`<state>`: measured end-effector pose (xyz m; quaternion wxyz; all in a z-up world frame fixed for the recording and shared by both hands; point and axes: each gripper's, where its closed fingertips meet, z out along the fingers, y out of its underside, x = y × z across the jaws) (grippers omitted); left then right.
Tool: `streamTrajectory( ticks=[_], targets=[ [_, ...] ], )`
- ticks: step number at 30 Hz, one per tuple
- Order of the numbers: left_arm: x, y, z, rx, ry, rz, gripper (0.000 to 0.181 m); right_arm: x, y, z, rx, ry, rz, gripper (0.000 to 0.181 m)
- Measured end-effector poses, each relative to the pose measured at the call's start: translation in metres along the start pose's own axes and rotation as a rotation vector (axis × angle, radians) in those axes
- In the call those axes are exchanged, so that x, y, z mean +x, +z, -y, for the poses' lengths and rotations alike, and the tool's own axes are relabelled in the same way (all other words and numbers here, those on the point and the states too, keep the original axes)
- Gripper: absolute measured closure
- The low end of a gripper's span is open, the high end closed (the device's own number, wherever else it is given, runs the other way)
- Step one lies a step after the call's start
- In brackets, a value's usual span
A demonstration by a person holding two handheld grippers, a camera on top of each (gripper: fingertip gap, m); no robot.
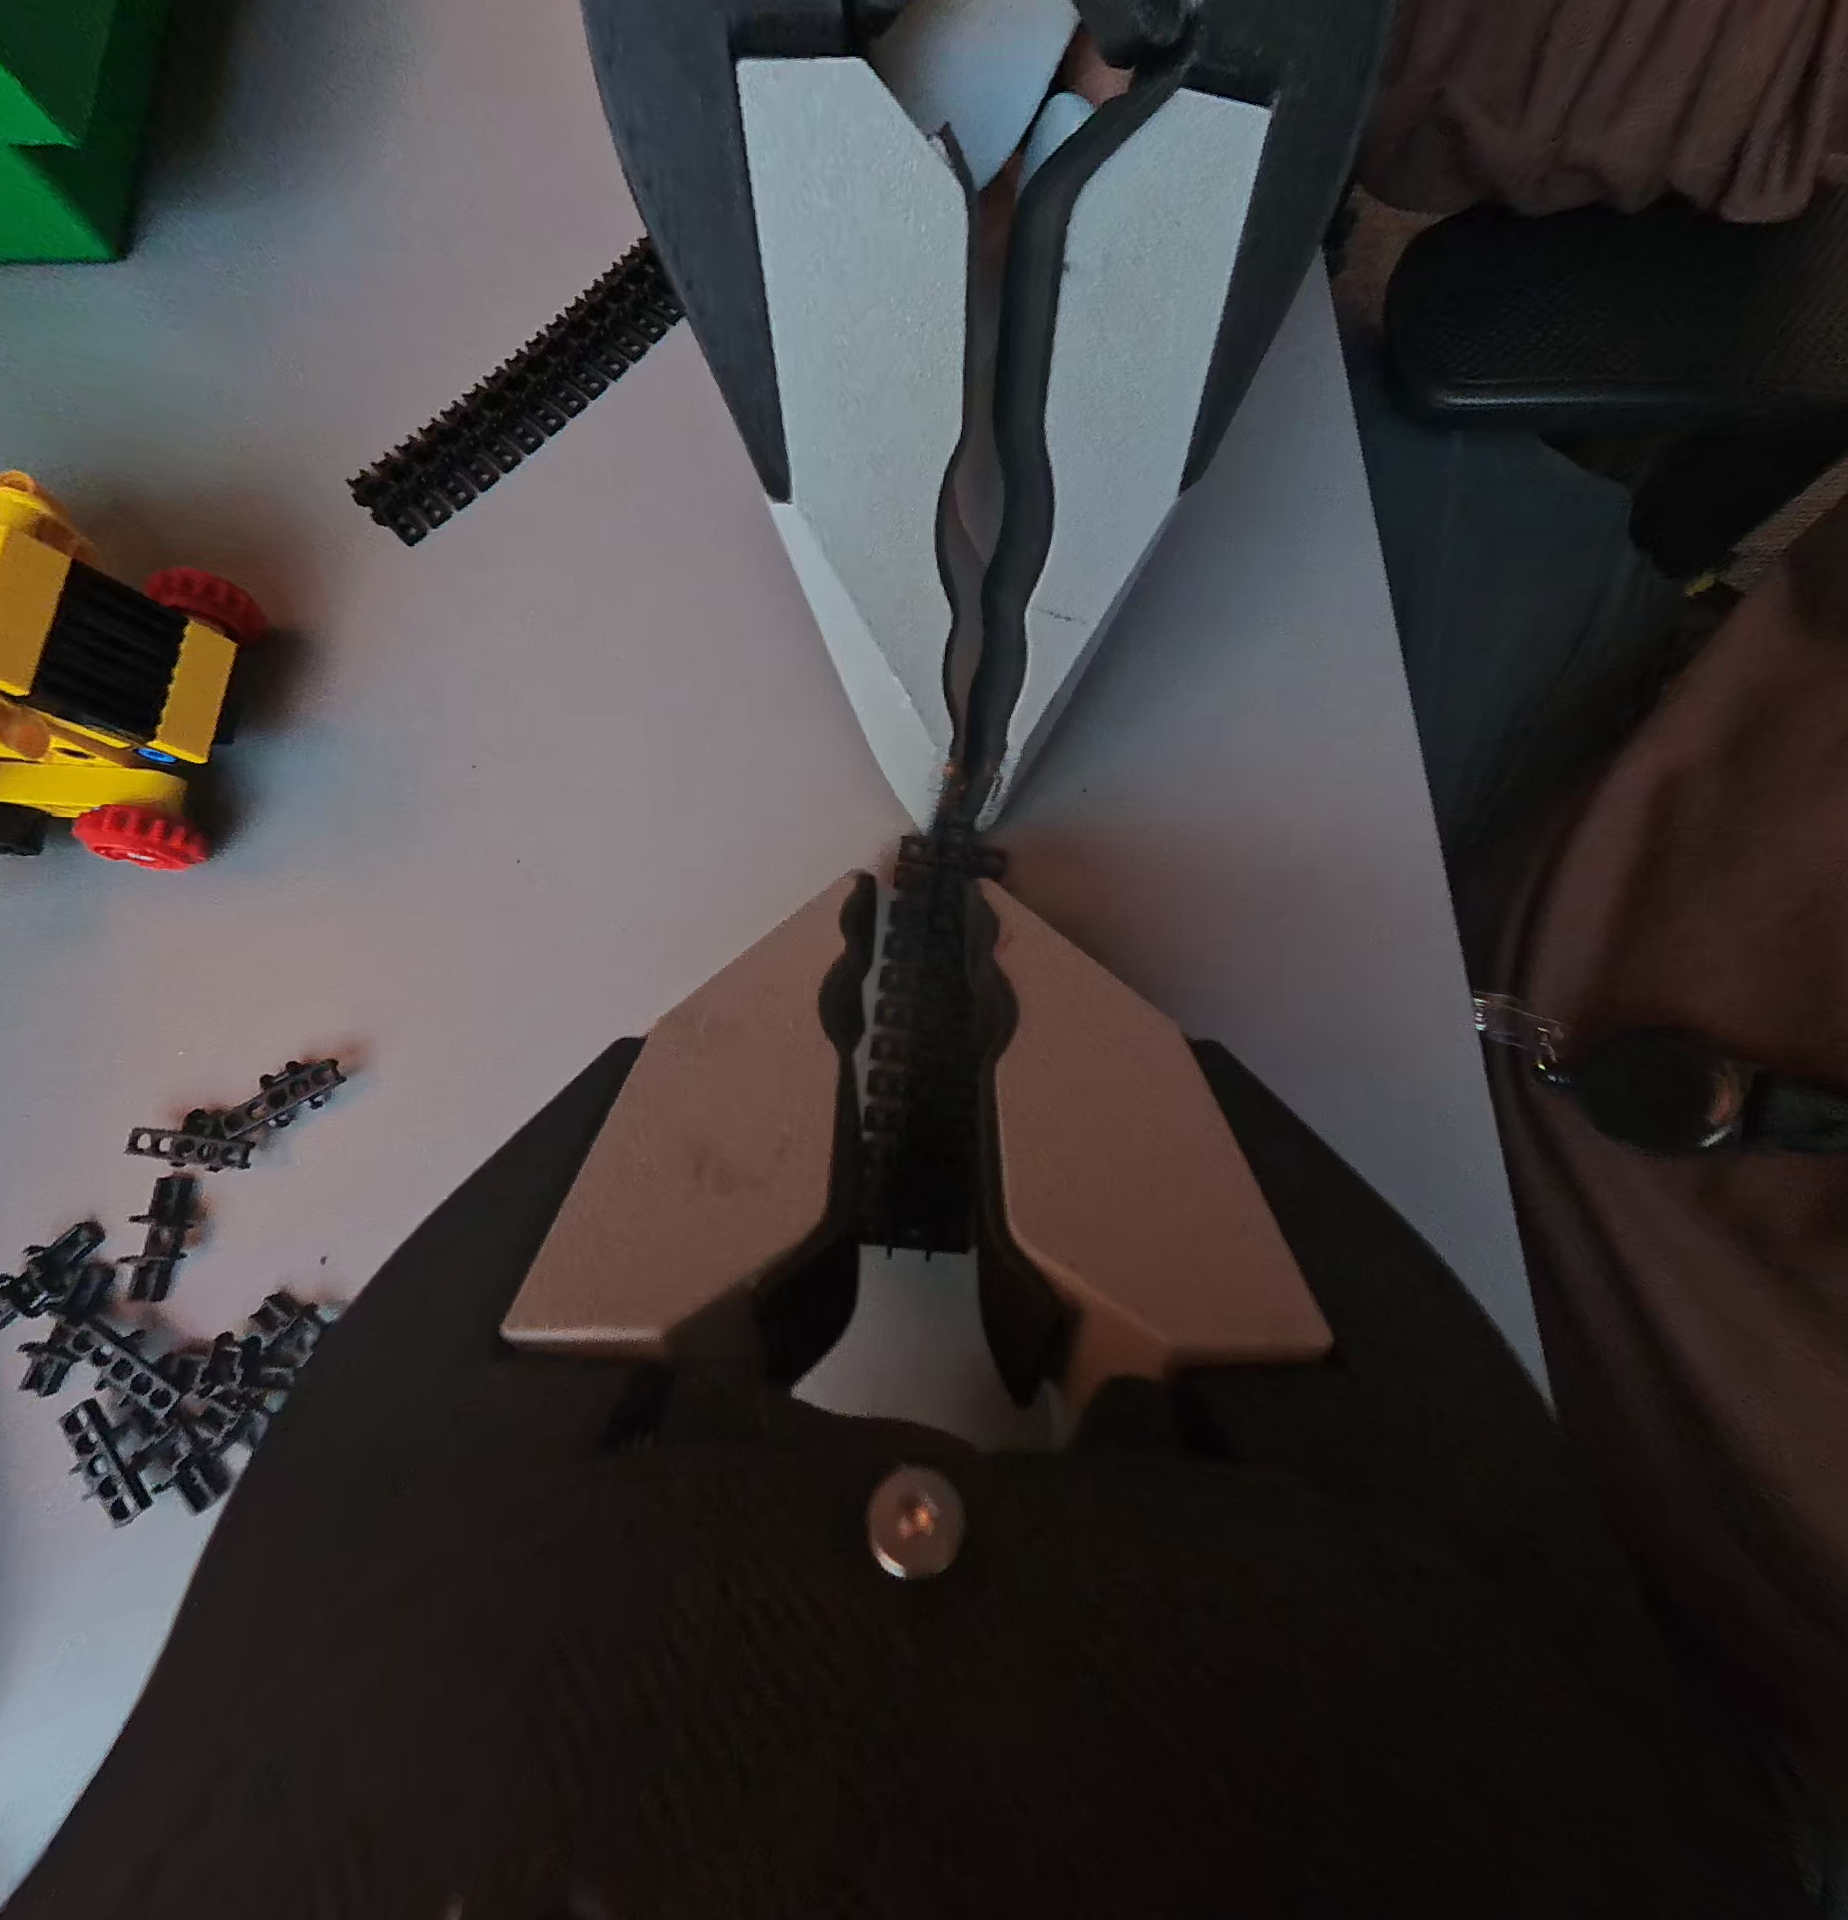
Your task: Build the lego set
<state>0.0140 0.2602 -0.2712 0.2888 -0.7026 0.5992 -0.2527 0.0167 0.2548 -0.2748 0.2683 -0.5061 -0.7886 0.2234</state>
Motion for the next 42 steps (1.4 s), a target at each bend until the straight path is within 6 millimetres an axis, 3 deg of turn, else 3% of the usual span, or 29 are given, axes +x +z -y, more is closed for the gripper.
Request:
streamTrajectory(
  ticks=[22,30,42],
  targets=[
    [0.002,0.002,0.001,0.004,-0.034,-0.014,0.173,0.001,-0.001,-0.001,0.019,0.026,-0.003,0.180],
    [-0.005,-0.009,0.012,0.078,-0.091,-0.015,0.174,0.001,-0.001,-0.001,0.024,0.027,0.001,0.180],
    [0.002,0.004,0.006,0.023,-0.049,-0.013,0.181,0.001,0.000,0.000,0.022,0.024,-0.001,0.180]
  ],
)
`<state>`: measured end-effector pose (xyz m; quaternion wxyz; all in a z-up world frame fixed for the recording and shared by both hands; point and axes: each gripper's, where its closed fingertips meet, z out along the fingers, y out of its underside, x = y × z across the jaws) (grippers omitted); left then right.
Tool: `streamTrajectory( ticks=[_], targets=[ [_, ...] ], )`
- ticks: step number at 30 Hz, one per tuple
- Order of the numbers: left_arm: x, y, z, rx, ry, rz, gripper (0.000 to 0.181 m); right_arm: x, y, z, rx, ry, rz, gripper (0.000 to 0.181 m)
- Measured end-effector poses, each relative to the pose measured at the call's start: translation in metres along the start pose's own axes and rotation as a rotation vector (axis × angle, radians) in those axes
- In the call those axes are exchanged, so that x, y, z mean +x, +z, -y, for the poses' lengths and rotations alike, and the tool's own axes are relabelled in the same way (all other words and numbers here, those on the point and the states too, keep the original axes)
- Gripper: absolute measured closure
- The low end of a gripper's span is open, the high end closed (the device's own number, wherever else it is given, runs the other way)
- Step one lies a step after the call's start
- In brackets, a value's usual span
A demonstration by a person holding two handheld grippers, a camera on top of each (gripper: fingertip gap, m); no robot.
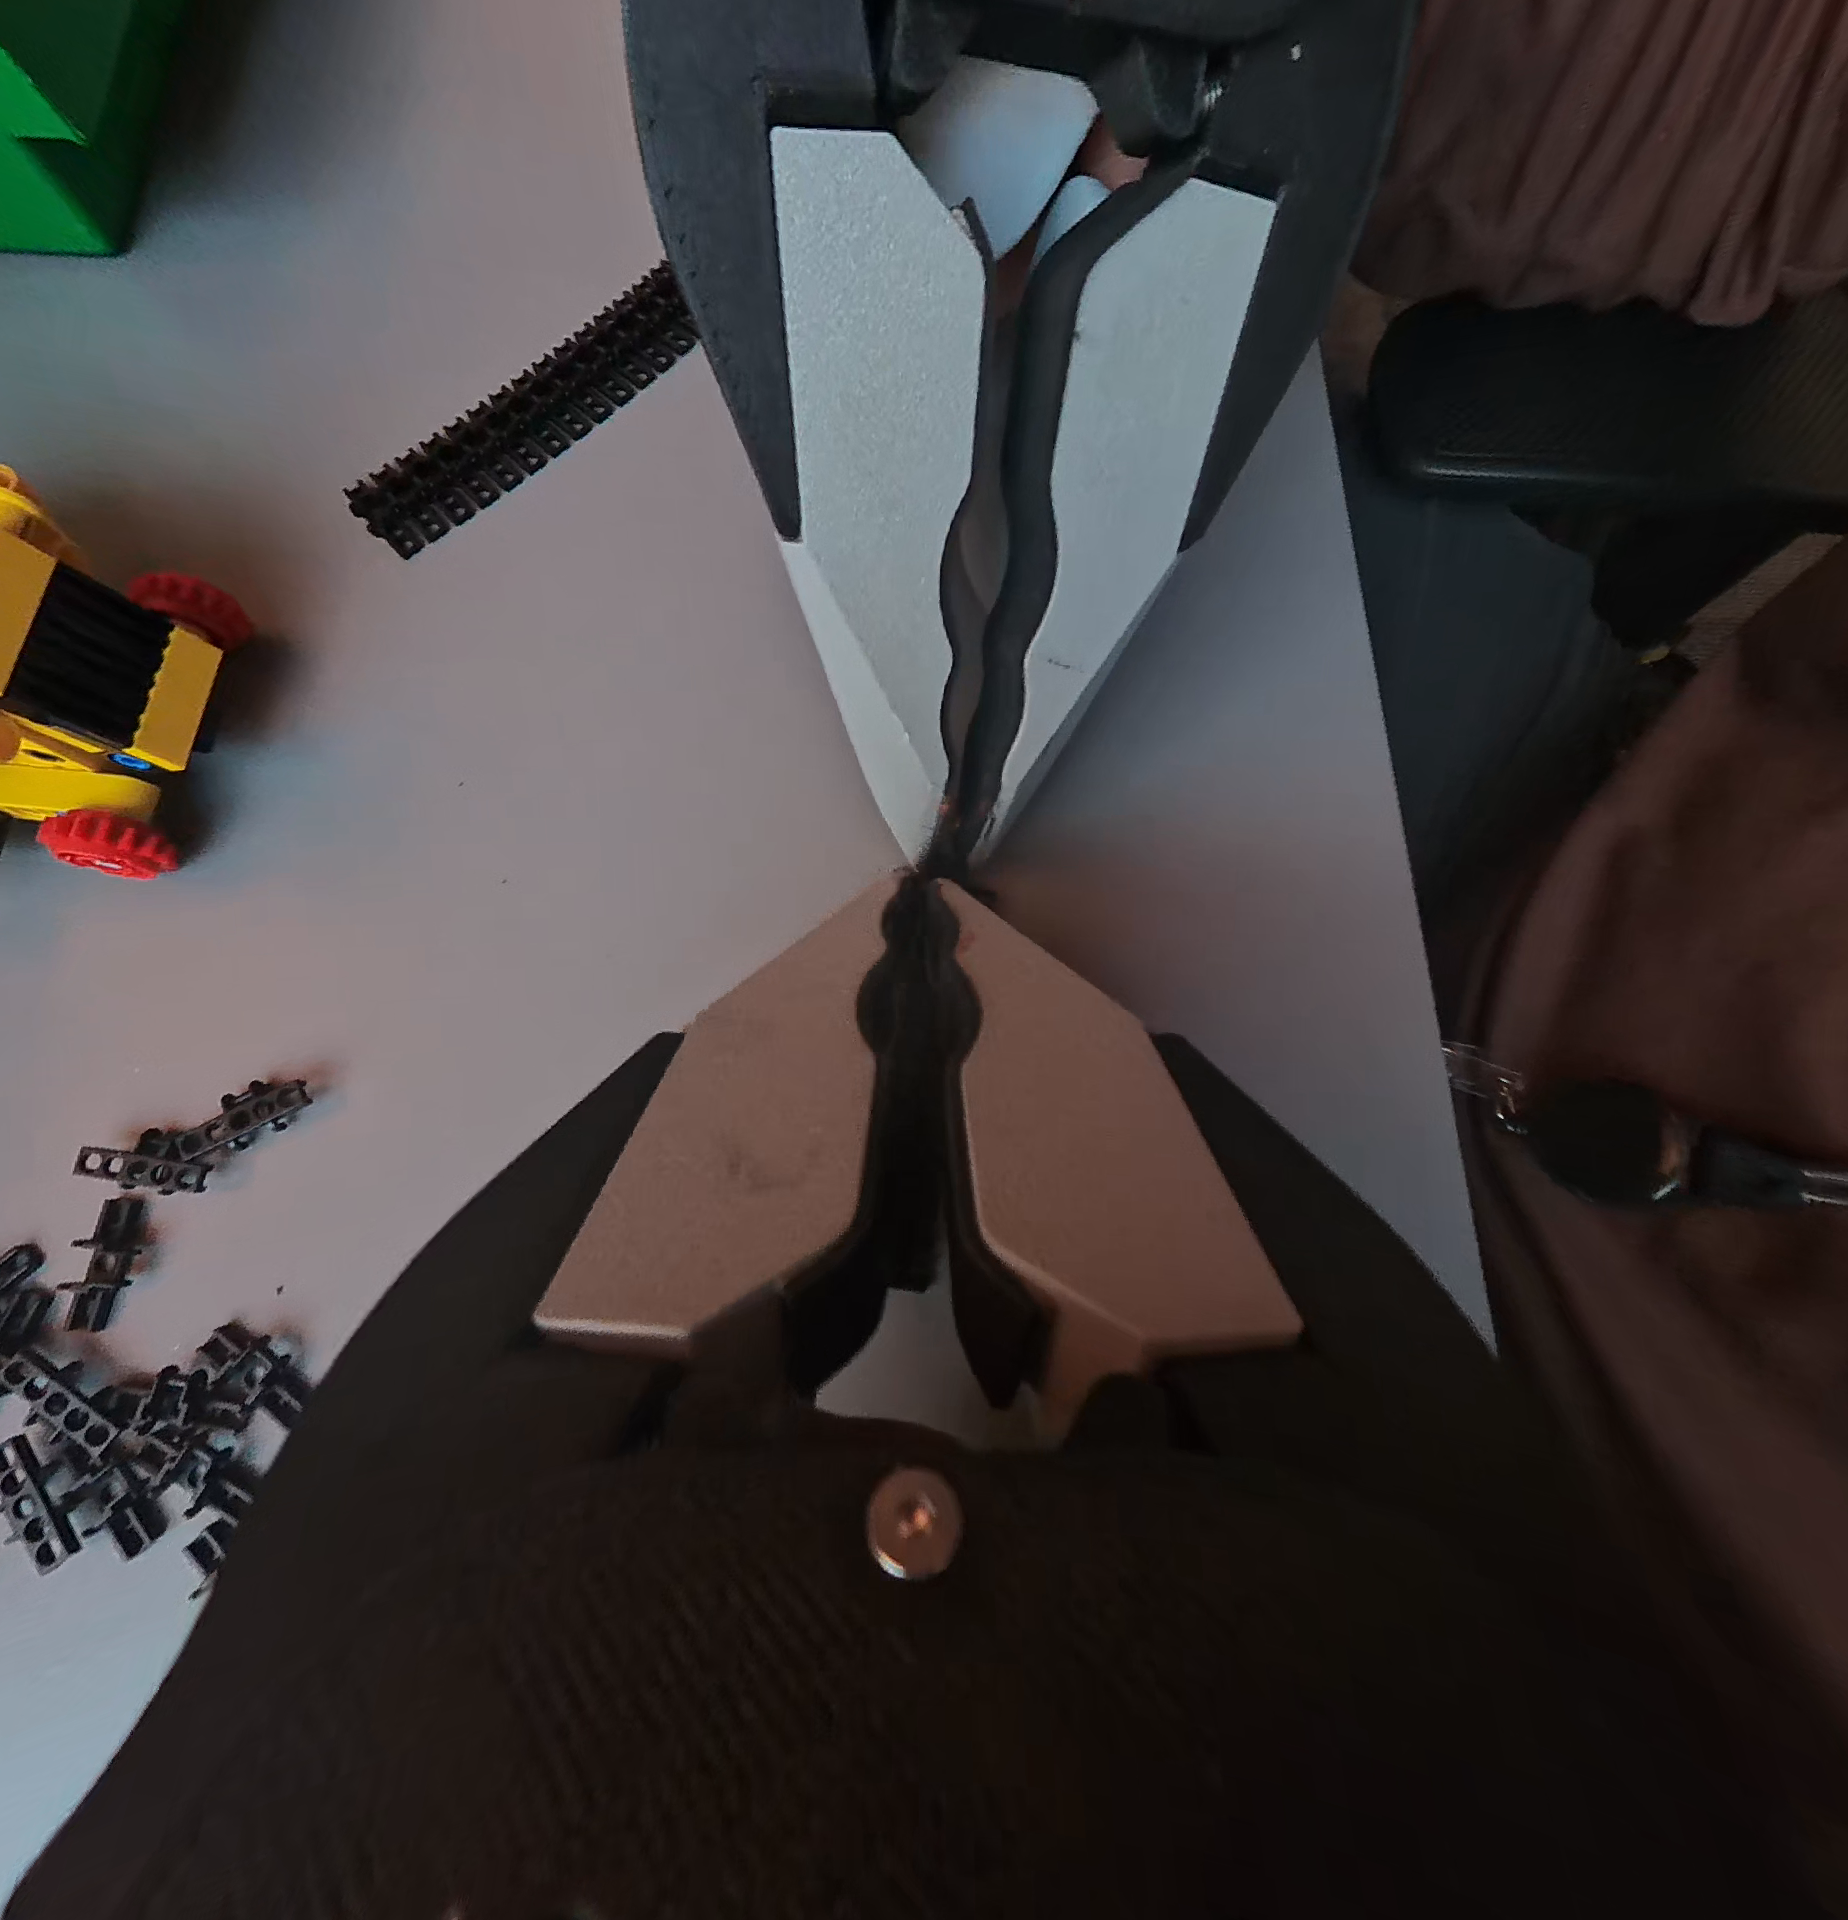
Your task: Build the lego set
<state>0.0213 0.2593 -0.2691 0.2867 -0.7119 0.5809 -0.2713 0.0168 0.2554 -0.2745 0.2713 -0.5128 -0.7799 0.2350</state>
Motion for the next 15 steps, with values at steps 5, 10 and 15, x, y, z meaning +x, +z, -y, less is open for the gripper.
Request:
streamTrajectory(
  ticks=[5,10,15],
  targets=[
    [0.0002,0.0001,-0.0010,-0.011,0.038,0.015,0.181,0.0000,0.0000,-0.0001,-0.007,0.000,0.001,0.180],
    [0.0020,0.0008,-0.0014,-0.040,0.098,0.049,0.181,-0.0021,-0.0004,-0.0005,-0.020,0.018,0.017,0.180],
    [0.0020,0.0008,-0.0026,-0.067,0.143,0.083,0.181,-0.0023,-0.0004,-0.0007,-0.050,0.041,0.005,0.180]
  ],
)
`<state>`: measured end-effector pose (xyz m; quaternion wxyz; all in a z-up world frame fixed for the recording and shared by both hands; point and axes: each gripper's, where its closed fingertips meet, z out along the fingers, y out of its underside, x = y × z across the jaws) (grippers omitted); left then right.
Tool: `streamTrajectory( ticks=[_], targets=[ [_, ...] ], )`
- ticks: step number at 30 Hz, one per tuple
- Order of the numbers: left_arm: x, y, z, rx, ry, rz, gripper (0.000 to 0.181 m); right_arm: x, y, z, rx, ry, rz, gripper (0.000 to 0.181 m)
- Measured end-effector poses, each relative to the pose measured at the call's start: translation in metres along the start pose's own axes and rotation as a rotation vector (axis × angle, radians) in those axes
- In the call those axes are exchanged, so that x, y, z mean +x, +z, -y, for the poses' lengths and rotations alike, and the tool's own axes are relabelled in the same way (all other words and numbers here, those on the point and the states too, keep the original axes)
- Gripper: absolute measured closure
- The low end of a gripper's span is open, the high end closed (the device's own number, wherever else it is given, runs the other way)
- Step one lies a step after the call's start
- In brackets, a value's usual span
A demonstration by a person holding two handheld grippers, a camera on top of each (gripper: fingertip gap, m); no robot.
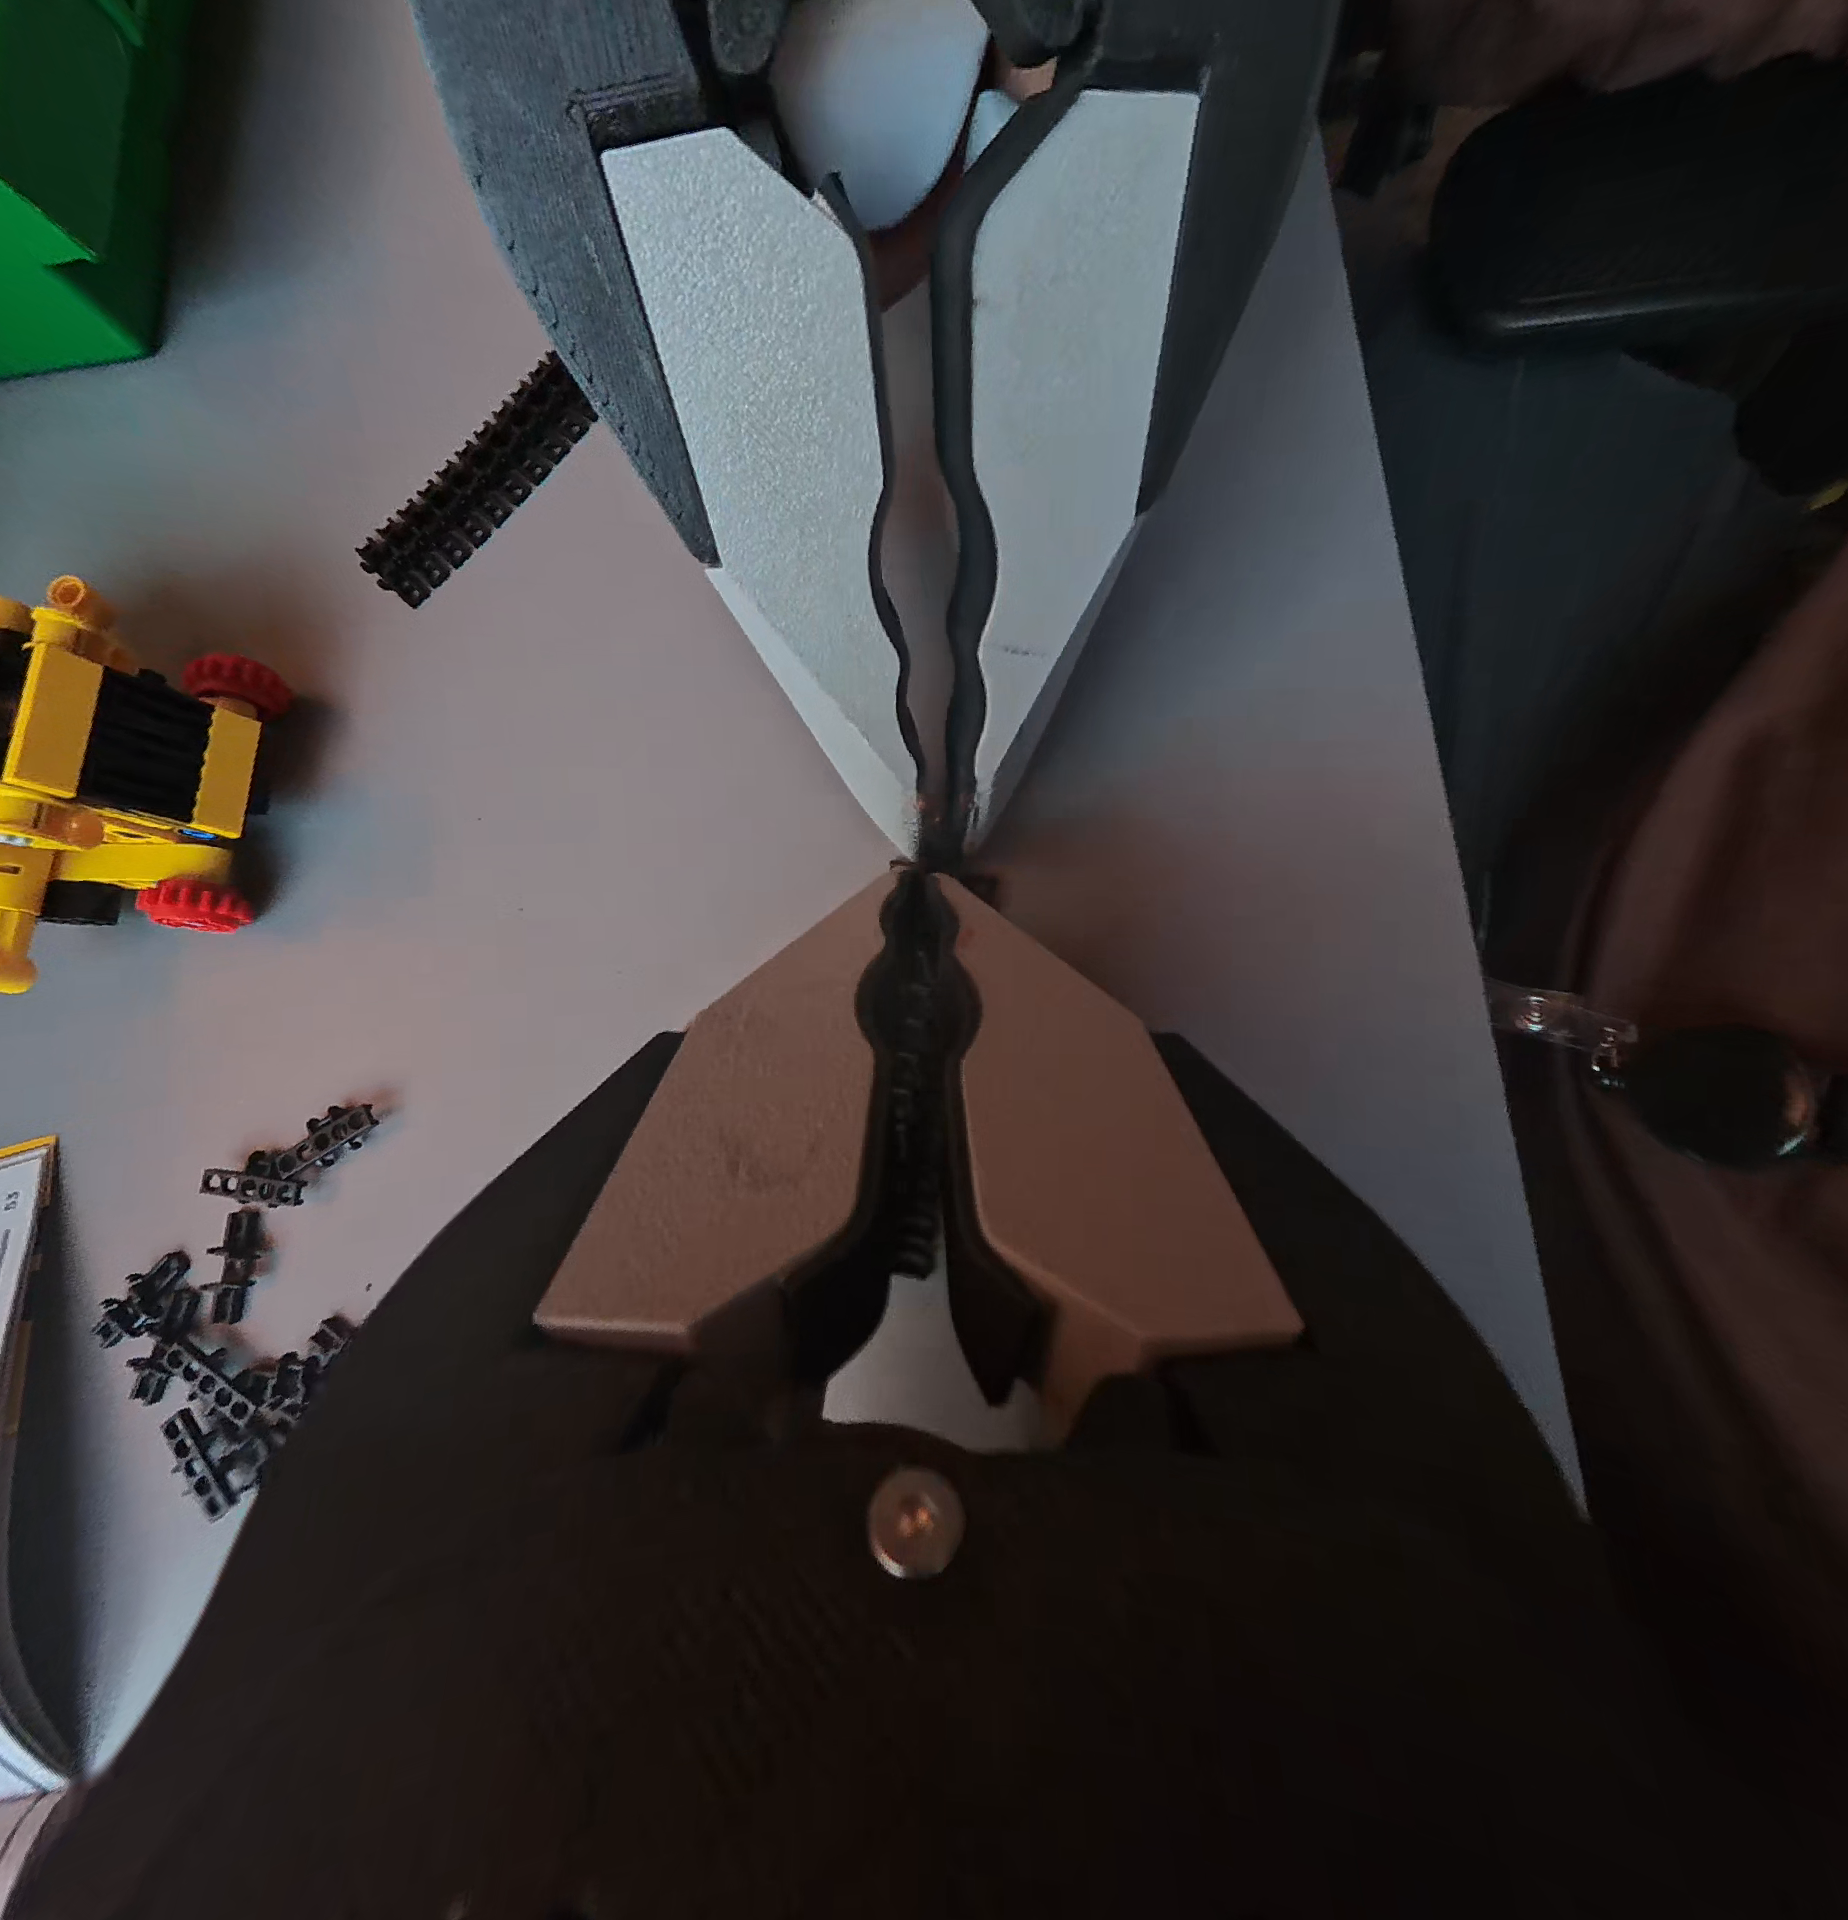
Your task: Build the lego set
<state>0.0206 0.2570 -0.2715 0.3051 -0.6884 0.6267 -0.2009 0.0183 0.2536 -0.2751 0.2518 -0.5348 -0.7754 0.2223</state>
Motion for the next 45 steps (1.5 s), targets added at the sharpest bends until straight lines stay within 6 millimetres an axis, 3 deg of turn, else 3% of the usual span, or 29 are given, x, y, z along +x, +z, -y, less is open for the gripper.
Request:
streamTrajectory(
  ticks=[14,24,31,34,37,39,45],
  targets=[
    [0.001,0.001,0.000,-0.131,0.270,0.226,0.181,-0.001,0.001,0.000,-0.099,0.102,-0.074,0.179],
    [0.000,0.002,0.001,-0.048,0.143,0.151,0.181,0.002,-0.001,0.000,-0.021,0.007,-0.137,0.179],
    [-0.013,0.002,0.001,0.007,0.109,0.196,0.181,0.002,-0.007,-0.003,0.092,0.053,-0.102,0.174],
    [-0.011,0.000,0.002,0.034,0.029,0.140,0.181,0.008,-0.008,-0.005,0.144,0.085,-0.118,0.174],
    [-0.013,-0.004,0.006,0.074,-0.046,0.102,0.181,0.015,-0.010,-0.003,0.175,0.114,-0.132,0.169],
    [-0.016,-0.007,0.006,0.090,-0.088,0.091,0.165,0.017,-0.015,0.002,0.221,0.106,-0.148,0.170],
    [-0.035,-0.025,0.010,0.168,-0.186,0.107,0.165,0.020,-0.018,0.003,0.230,0.097,-0.193,0.173]
  ],
)
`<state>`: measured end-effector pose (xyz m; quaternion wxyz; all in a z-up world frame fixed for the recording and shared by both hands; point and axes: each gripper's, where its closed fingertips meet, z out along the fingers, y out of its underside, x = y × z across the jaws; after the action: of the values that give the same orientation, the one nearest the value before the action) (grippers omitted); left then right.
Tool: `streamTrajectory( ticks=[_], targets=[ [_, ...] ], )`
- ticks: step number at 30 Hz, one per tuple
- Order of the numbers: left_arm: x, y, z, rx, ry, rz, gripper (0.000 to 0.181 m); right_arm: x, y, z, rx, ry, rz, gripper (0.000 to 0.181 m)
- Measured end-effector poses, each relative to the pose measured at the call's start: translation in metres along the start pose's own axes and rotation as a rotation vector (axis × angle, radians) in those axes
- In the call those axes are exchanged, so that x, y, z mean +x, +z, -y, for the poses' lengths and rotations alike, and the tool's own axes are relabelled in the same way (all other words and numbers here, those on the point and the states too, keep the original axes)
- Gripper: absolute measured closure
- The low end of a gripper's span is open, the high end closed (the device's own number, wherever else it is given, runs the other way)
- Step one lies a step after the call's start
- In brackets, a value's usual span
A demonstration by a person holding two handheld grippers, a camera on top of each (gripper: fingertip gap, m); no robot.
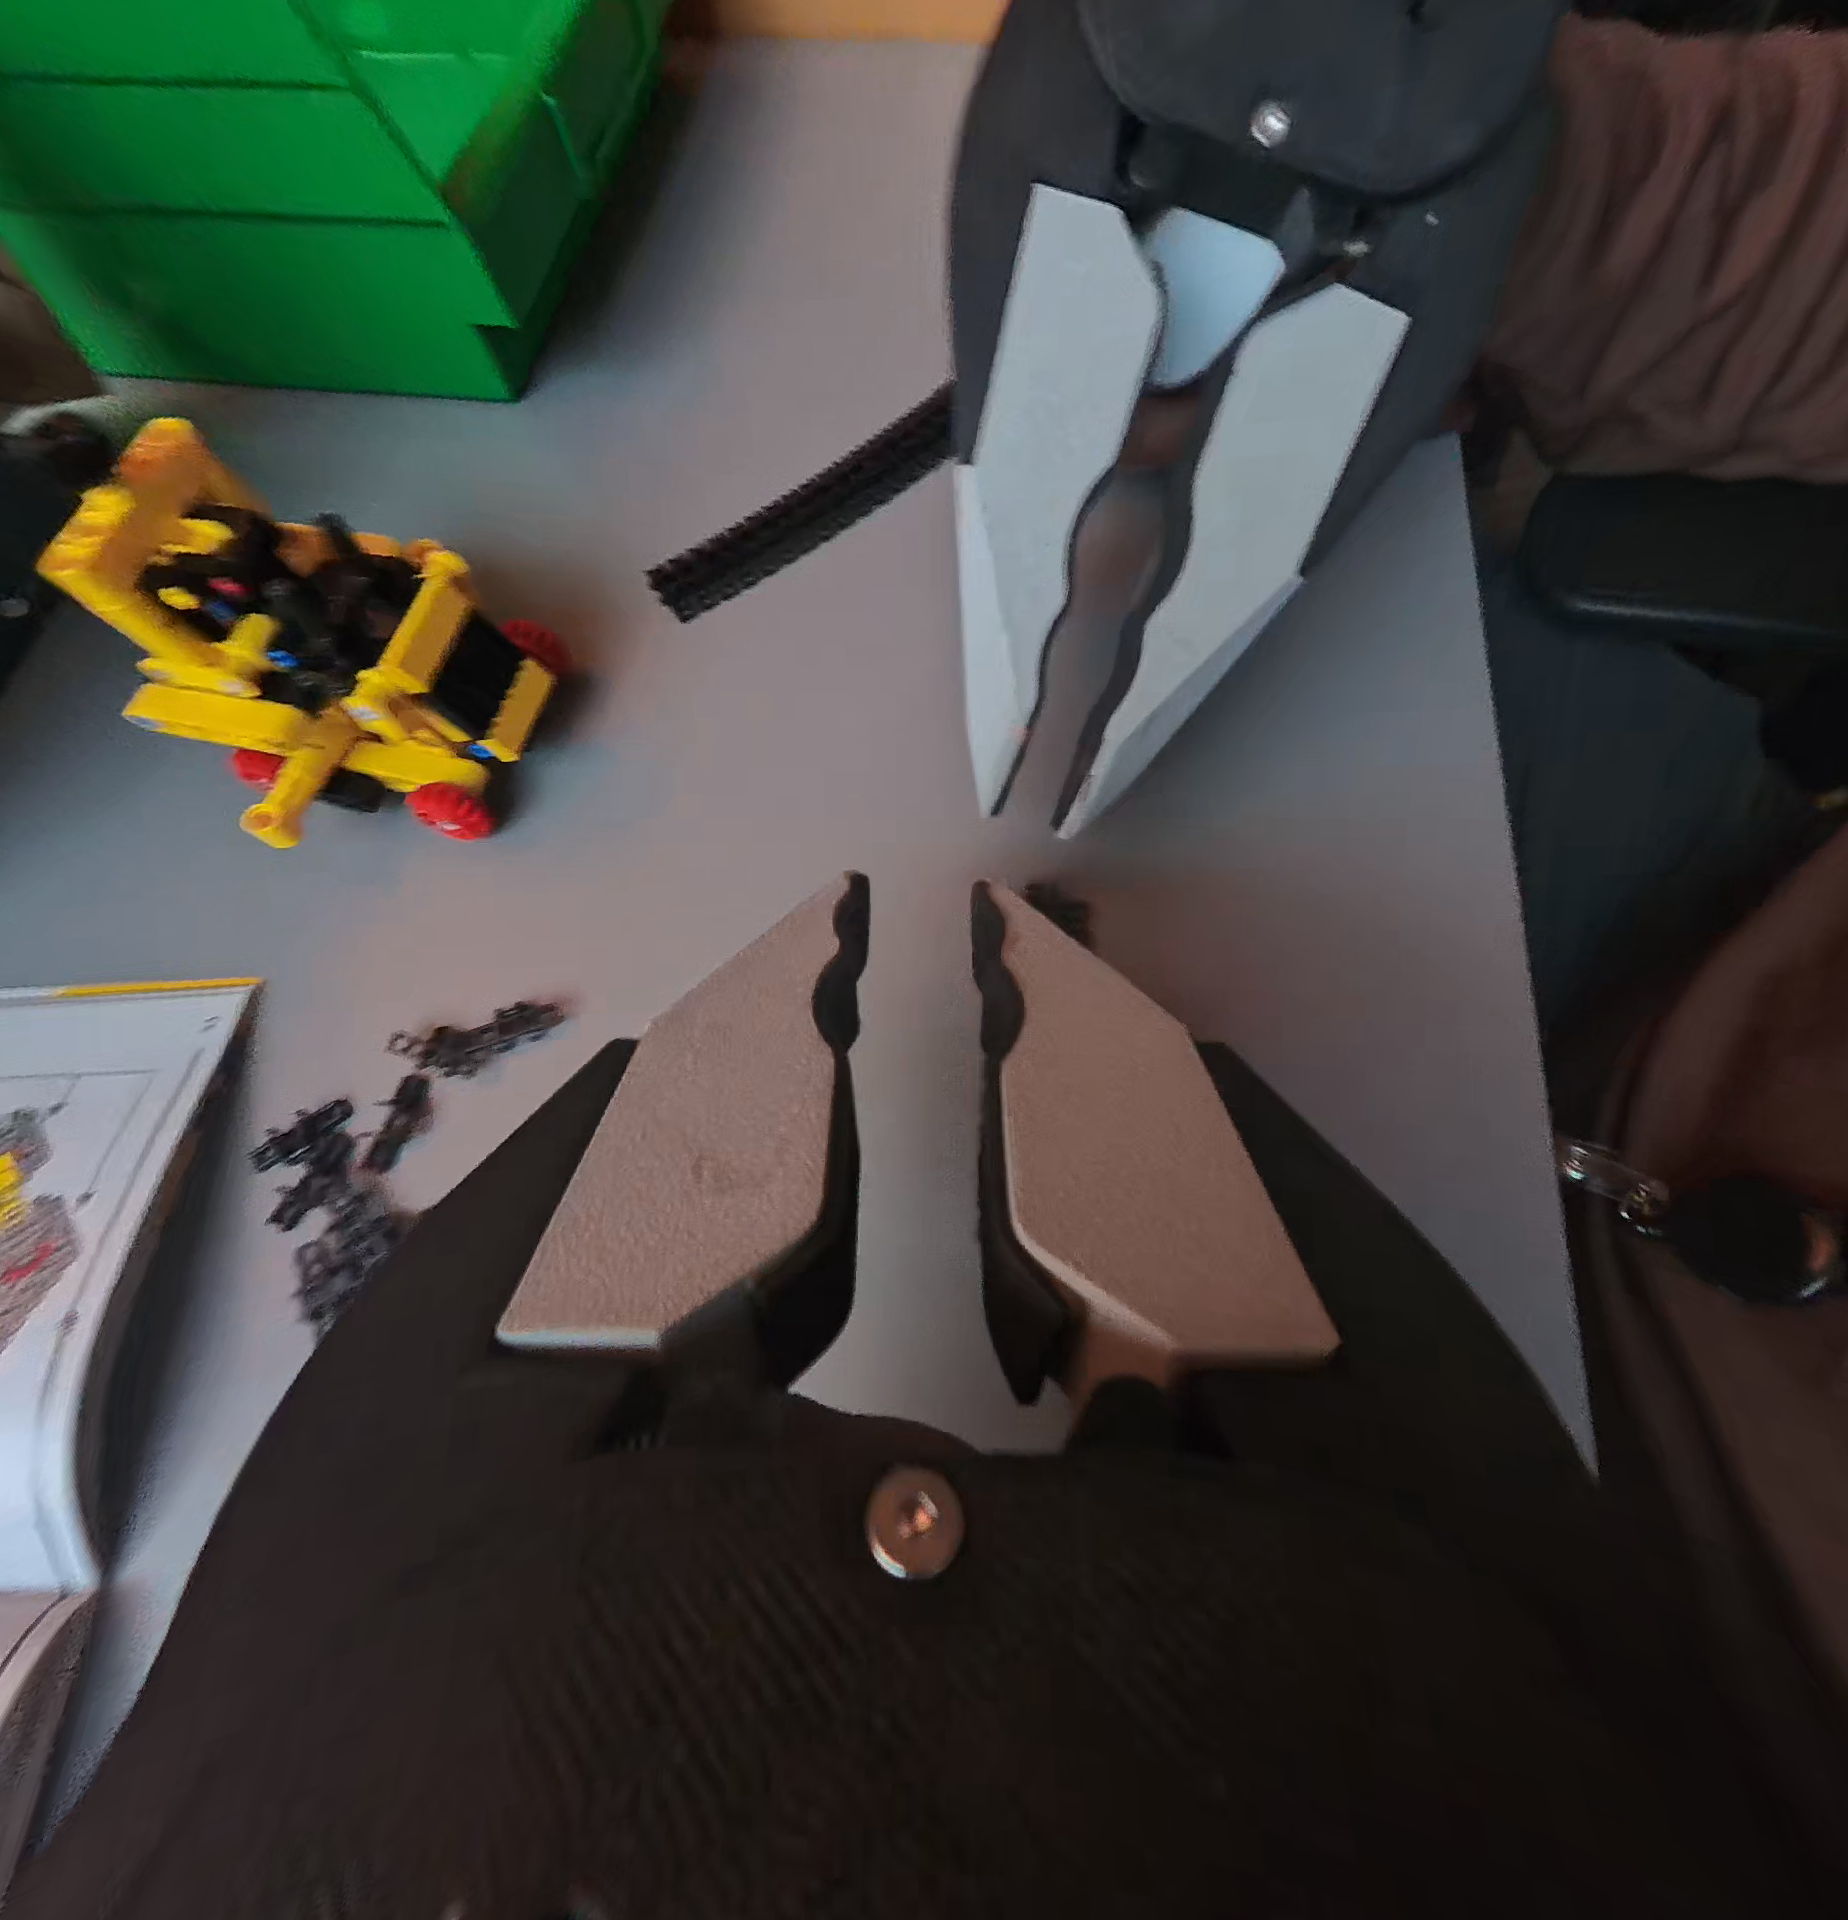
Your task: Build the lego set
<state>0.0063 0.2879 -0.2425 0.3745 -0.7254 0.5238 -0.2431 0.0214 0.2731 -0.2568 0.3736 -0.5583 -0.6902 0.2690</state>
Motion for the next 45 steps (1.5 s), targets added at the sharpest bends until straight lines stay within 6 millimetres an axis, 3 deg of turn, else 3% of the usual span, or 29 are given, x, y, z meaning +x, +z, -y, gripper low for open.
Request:
streamTrajectory(
  ticks=[3,6,8,11,14,19,24,30,33,38,40,42,45],
  targets=[
    [-0.035,-0.021,-0.002,0.016,-0.031,0.123,0.166,0.005,-0.002,0.002,0.017,0.003,-0.039,0.172],
    [-0.092,-0.058,-0.015,-0.004,-0.057,0.368,0.170,0.010,-0.004,0.003,0.032,0.027,-0.059,0.168],
    [-0.103,-0.070,-0.026,-0.007,-0.111,0.369,0.173,0.011,-0.004,0.003,0.034,0.036,-0.061,0.166],
    [-0.094,-0.066,-0.044,-0.067,-0.136,0.269,0.170,0.011,-0.002,0.001,0.017,0.045,-0.052,0.165],
    [-0.098,-0.065,-0.062,-0.173,-0.060,0.315,0.172,0.011,-0.001,-0.001,0.002,0.051,-0.047,0.165],
    [-0.088,-0.053,-0.082,-0.277,-0.074,0.261,0.170,0.013,-0.002,0.000,0.013,0.064,-0.046,0.165],
    [-0.088,-0.051,-0.082,-0.299,-0.047,0.288,0.178,0.012,-0.001,0.000,0.009,0.055,-0.051,0.165],
    [-0.051,-0.036,-0.069,-0.285,0.007,0.139,0.178,0.011,-0.001,0.000,0.006,0.044,-0.051,0.165],
    [-0.031,-0.013,-0.051,-0.243,0.025,0.088,0.178,0.011,0.001,-0.002,-0.007,0.048,-0.049,0.167],
    [-0.015,0.023,-0.023,-0.234,0.065,0.139,0.178,0.022,0.000,-0.005,-0.023,0.059,-0.112,0.171],
    [-0.003,0.033,-0.012,-0.201,0.058,0.113,0.171,0.027,0.000,-0.009,-0.041,0.063,-0.138,0.175],
    [-0.003,0.034,-0.001,-0.155,0.035,0.125,0.168,0.029,-0.001,-0.013,-0.056,0.057,-0.153,0.179],
    [-0.019,0.020,0.010,-0.067,-0.005,0.184,0.168,0.030,-0.003,-0.012,-0.045,0.051,-0.163,0.181]
  ],
)
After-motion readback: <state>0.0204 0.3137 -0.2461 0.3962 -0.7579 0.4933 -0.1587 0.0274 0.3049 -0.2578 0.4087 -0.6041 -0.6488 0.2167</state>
